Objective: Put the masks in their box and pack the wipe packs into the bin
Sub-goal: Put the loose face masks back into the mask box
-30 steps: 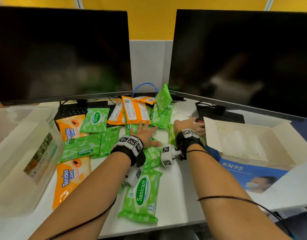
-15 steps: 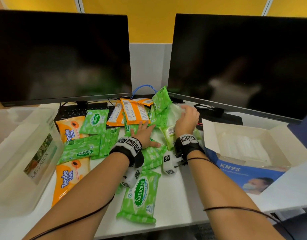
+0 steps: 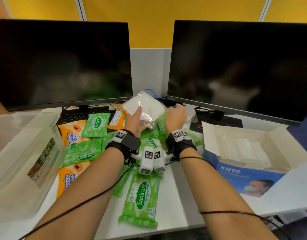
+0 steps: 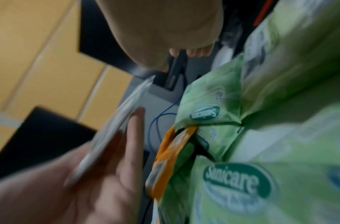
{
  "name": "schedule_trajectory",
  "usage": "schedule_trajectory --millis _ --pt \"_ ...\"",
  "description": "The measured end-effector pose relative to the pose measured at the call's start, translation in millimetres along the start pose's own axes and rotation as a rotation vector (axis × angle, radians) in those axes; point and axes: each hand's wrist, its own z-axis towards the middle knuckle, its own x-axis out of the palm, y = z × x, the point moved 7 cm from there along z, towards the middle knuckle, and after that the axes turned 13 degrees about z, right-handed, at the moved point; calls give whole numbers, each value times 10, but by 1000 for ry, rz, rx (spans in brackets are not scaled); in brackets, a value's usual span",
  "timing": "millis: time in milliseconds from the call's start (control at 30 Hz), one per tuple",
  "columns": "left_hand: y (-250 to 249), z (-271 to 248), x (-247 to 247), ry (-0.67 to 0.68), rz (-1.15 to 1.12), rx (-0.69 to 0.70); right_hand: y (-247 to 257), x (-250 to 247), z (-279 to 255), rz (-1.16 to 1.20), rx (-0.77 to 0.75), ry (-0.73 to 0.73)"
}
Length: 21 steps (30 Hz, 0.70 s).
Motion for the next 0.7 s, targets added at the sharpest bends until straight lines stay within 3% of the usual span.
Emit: schedule_trajectory --millis 100,200,333,500,600,700 --pt "177 40 66 53 19 -104 -399 -208 169 -73 304 -100" --pt "335 146 11 77 179 -149 -717 -238 288 -29 461 -15" --pt "512 278 -141 34 245 -167 -843 -87 393 11 416 138" --pt "566 364 -185 -10 326 -117 -965 -28 473 9 437 174" --pt "566 365 -210 -24 358 -99 -1012 -61 467 77 413 121" --pt "530 322 -184 -15 329 -110 -886 -155 454 146 314 -58"
